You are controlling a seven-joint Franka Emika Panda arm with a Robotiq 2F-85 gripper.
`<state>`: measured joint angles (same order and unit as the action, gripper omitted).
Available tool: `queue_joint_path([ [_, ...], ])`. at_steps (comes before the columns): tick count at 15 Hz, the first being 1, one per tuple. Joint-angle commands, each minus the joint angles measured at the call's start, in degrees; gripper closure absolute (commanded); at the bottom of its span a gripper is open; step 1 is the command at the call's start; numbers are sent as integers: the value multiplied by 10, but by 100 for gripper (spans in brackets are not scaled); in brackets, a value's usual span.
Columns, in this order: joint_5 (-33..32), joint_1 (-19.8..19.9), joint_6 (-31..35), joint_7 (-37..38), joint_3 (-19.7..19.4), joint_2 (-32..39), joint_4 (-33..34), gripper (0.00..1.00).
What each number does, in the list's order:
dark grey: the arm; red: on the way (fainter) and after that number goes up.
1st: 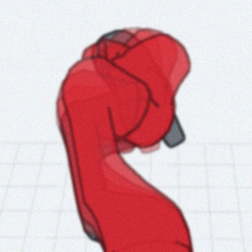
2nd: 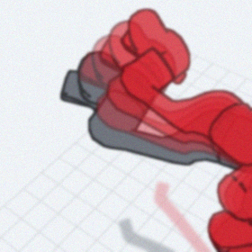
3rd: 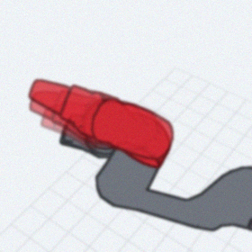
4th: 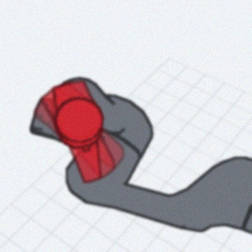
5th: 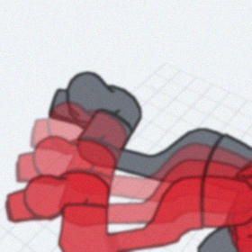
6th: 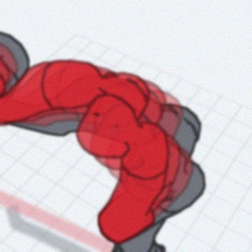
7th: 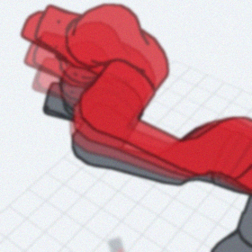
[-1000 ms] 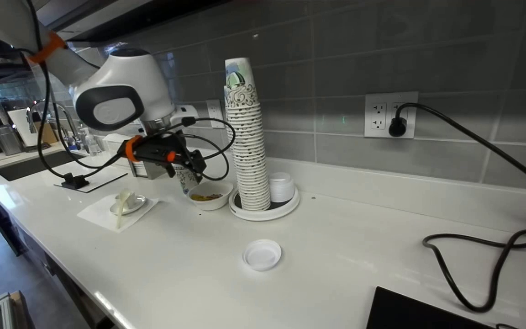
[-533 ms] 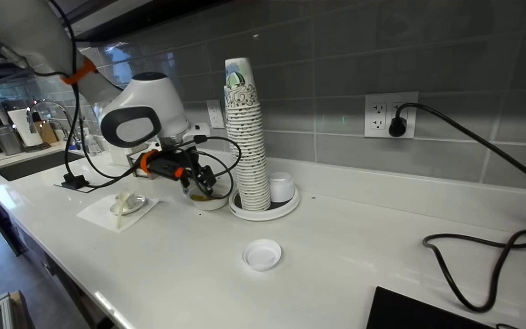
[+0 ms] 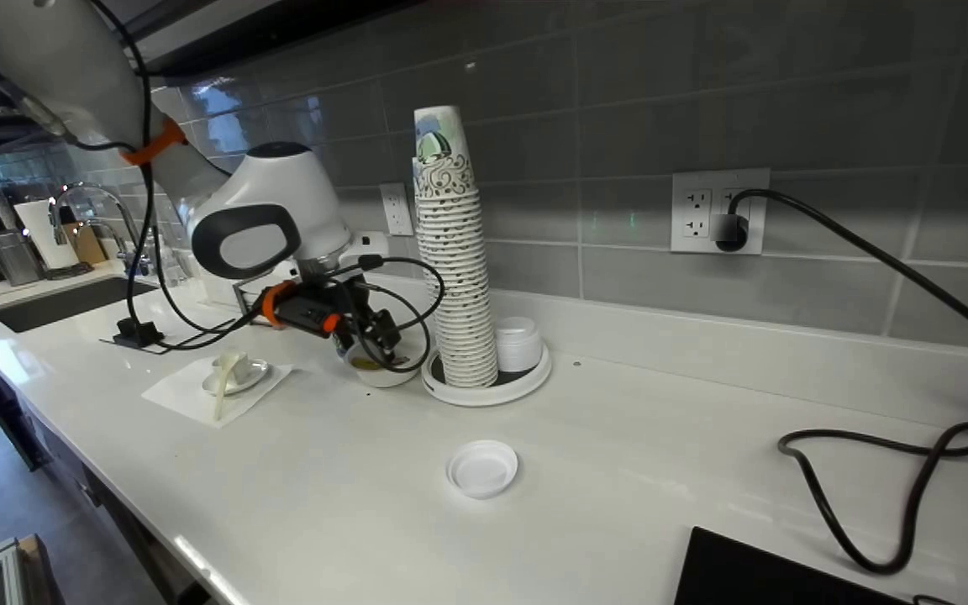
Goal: Take the three yellow packets out of the white bowl
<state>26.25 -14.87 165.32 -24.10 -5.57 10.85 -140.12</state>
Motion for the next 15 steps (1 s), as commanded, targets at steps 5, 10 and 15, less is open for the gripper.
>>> queue_joint_path([
  [5, 59, 13, 43, -42, 33, 28, 22, 0],
  [10, 76, 23, 85, -54, 60, 73, 55, 0],
  [15, 76, 54, 108, -60, 93, 121, 88, 0],
])
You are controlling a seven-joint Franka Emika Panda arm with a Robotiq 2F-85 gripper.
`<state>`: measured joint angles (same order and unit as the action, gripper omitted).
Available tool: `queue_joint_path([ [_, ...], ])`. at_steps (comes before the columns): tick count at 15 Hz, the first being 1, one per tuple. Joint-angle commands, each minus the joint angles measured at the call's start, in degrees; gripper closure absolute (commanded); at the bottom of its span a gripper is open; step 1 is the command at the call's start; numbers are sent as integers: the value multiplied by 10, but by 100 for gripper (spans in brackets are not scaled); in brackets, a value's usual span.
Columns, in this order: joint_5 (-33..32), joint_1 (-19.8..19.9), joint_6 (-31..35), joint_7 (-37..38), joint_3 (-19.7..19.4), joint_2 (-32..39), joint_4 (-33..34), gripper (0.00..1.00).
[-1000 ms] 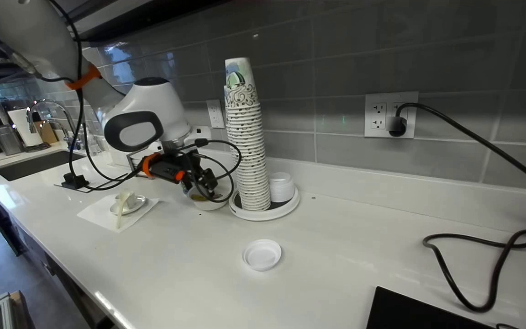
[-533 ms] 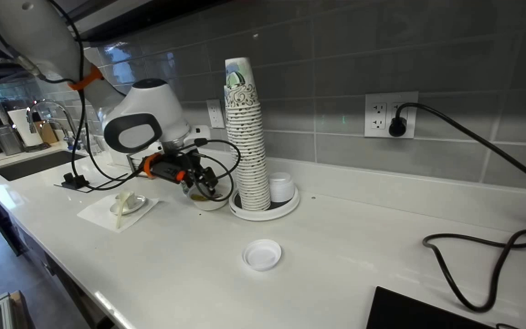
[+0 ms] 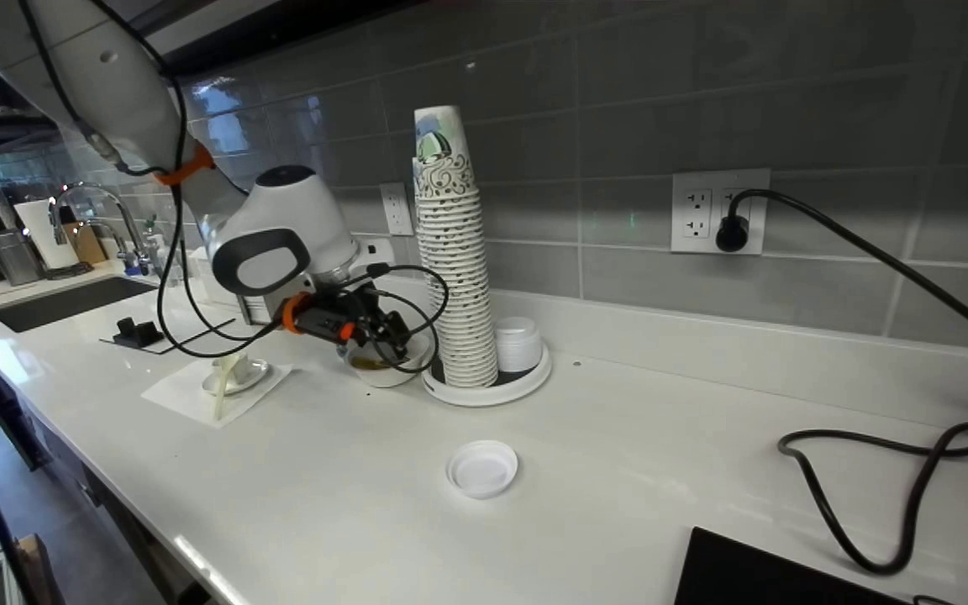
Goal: Take the three yellow packets out of the white bowl
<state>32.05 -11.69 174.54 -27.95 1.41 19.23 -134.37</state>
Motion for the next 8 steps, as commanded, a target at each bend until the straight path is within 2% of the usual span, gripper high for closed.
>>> queue_joint_path([
  [1, 17, 31, 13, -22, 31, 46, 37, 0],
  [8, 9, 57, -19, -7, 50, 81, 62, 0],
])
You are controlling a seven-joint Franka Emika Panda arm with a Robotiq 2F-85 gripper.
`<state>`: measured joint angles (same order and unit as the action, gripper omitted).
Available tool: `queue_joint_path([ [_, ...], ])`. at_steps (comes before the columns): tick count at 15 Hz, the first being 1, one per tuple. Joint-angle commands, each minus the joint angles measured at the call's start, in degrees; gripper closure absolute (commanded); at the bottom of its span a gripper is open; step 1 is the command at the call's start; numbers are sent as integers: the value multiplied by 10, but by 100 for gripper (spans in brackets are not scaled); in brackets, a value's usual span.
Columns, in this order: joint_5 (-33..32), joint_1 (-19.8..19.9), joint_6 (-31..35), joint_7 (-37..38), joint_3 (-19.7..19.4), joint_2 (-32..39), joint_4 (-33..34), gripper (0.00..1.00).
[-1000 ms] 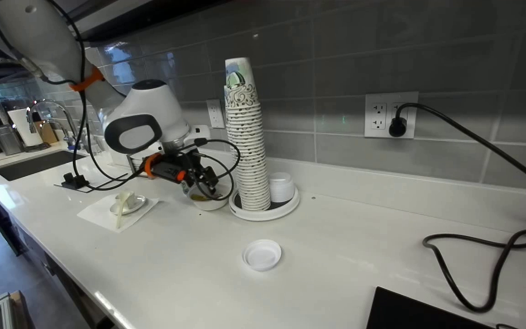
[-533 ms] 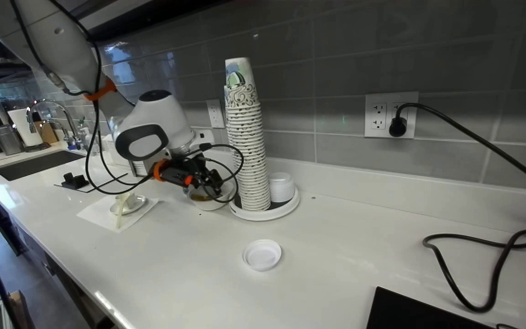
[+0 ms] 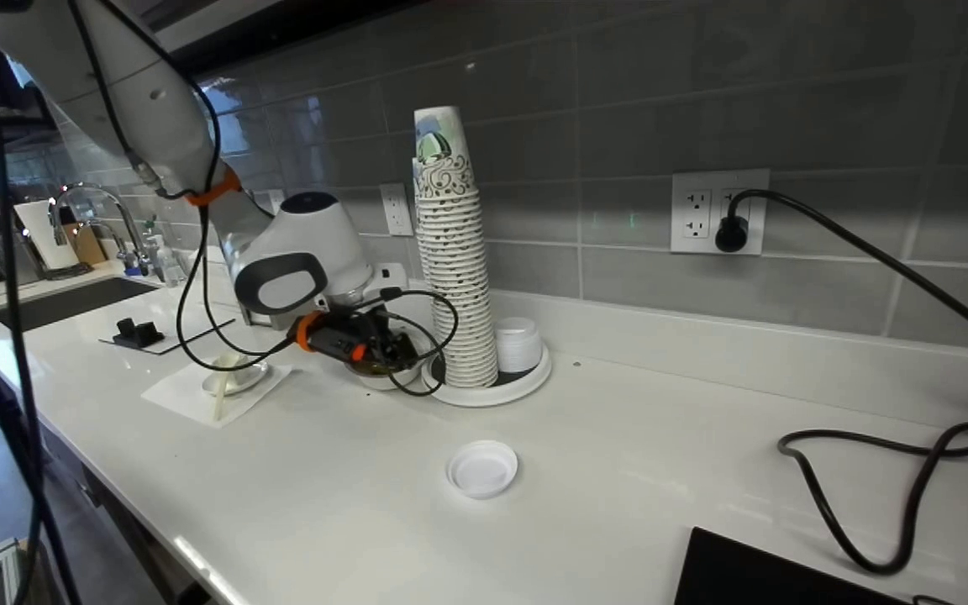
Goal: Take the three yellow packets out of the white bowl
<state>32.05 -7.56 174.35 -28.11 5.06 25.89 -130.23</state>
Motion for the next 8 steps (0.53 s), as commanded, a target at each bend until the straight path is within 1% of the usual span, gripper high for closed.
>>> queue_joint_path([
  [1, 7, 15, -19, -3, 12, 16, 22, 7],
  [2, 6, 16, -22, -2, 12, 17, 24, 26],
  [5, 4, 12, -34, 5, 8, 13, 28, 47],
  [8, -4, -1, -49, 22, -5, 8, 27, 70],
])
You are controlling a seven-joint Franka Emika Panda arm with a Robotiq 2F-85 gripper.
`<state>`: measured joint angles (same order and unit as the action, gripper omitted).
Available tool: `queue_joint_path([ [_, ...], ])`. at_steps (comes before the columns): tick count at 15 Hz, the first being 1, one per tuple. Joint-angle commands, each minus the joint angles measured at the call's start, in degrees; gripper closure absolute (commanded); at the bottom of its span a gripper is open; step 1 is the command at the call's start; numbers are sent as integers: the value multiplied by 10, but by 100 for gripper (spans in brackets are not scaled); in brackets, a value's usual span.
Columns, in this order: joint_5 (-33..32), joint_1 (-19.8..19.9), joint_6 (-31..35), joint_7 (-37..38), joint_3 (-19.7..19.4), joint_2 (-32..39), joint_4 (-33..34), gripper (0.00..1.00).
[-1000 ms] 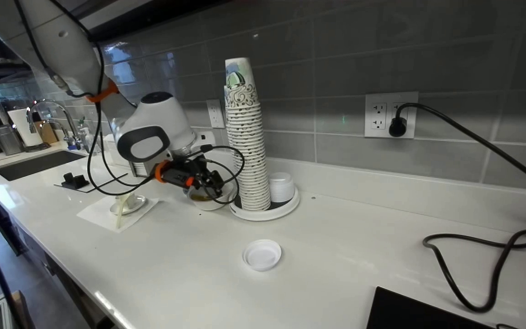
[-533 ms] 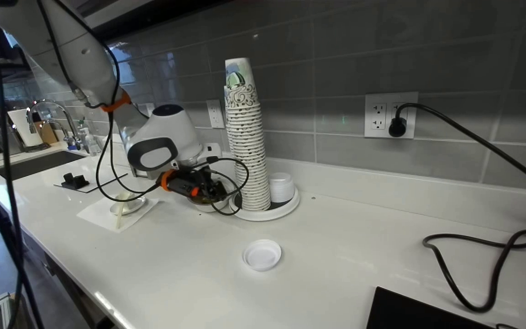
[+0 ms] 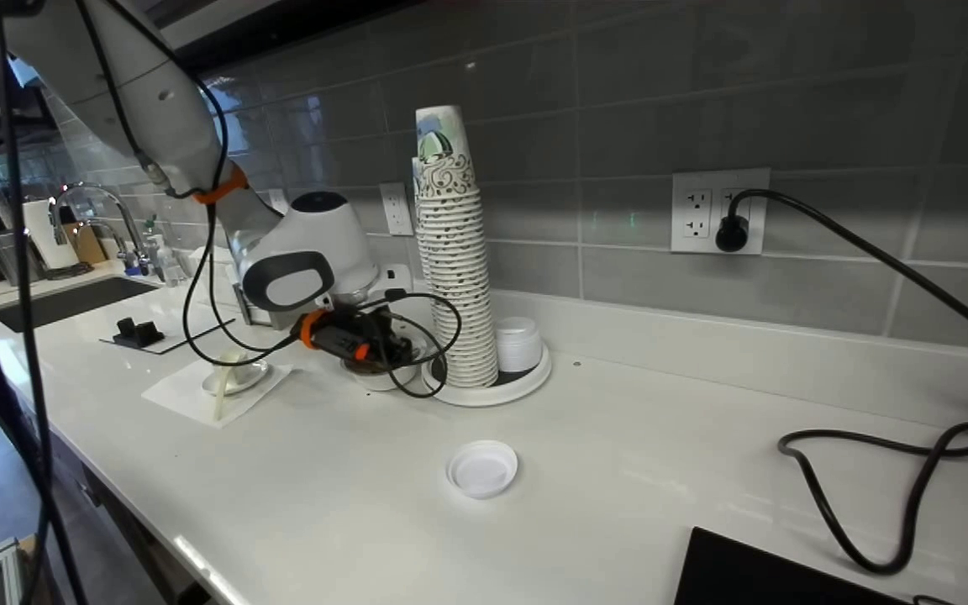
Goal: Take the three yellow packets out of the white bowl
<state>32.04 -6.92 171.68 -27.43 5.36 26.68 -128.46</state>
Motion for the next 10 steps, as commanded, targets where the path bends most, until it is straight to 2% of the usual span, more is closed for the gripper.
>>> queue_joint_path([
  [1, -7, -12, -29, 20, -13, -3, 9, 72],
  [2, -76, 29, -24, 76, 23, -5, 2, 74],
  [5, -139, 28, -34, 138, 19, -15, 0, 77],
  [8, -181, 25, -47, 185, 17, -24, -1, 76],
  [10, -199, 21, -59, 209, 14, -33, -3, 82],
])
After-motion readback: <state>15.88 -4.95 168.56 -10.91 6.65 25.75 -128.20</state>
